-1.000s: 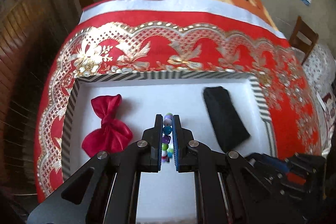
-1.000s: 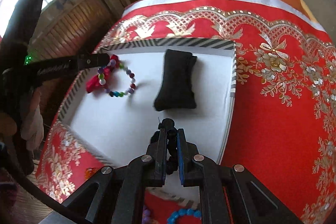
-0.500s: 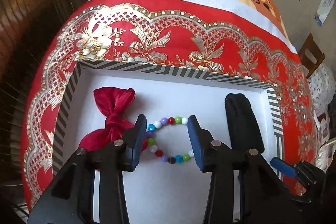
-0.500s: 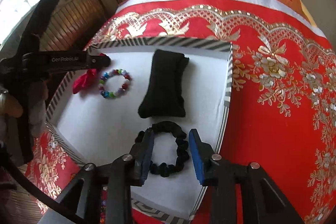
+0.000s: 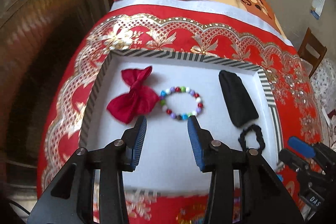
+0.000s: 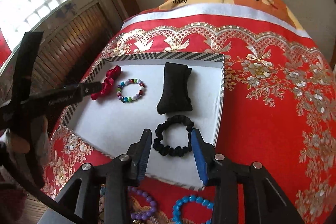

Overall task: Organize jewelry
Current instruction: 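Withdraw both open tools from the tray toward the remaining bracelets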

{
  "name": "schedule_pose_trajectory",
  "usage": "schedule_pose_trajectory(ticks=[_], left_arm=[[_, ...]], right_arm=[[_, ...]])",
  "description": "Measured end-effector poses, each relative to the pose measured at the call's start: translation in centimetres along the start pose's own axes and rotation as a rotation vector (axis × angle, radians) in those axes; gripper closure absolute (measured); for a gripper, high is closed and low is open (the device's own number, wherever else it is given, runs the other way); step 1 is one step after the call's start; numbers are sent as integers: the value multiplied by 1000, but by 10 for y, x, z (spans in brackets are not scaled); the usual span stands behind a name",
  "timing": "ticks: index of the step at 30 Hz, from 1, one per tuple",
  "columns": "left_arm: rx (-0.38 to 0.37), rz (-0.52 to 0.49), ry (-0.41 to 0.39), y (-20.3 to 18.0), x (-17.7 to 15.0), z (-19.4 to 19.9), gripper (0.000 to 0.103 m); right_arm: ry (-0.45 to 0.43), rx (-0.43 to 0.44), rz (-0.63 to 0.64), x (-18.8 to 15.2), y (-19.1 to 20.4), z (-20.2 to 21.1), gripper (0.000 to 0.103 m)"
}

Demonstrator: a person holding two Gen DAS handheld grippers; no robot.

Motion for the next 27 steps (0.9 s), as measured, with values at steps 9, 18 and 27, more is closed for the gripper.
schedule_pose_trajectory(ticks=[9,18,27], left_arm=[[24,7,-41,6,-38,42,63],[25,14,-55,8,-75,74,63],[5,-13,-81,-2,-99,103,63]], right_arm=[[-31,-34,-16,-14,13,25,61],[-62,-77,-50,-37,12,57,60],[-102,-133,-61,-57,10,91,54]])
Point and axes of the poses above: each gripper's, at about its wrist camera, not at the fingertips, and z roughly against the way its jaws point, y to its left, x to its top, the point moved 9 cm from there along -z, roughly the way its jaws point, and after that the axes turned 4 degrees about -y, right-handed, at the moved point
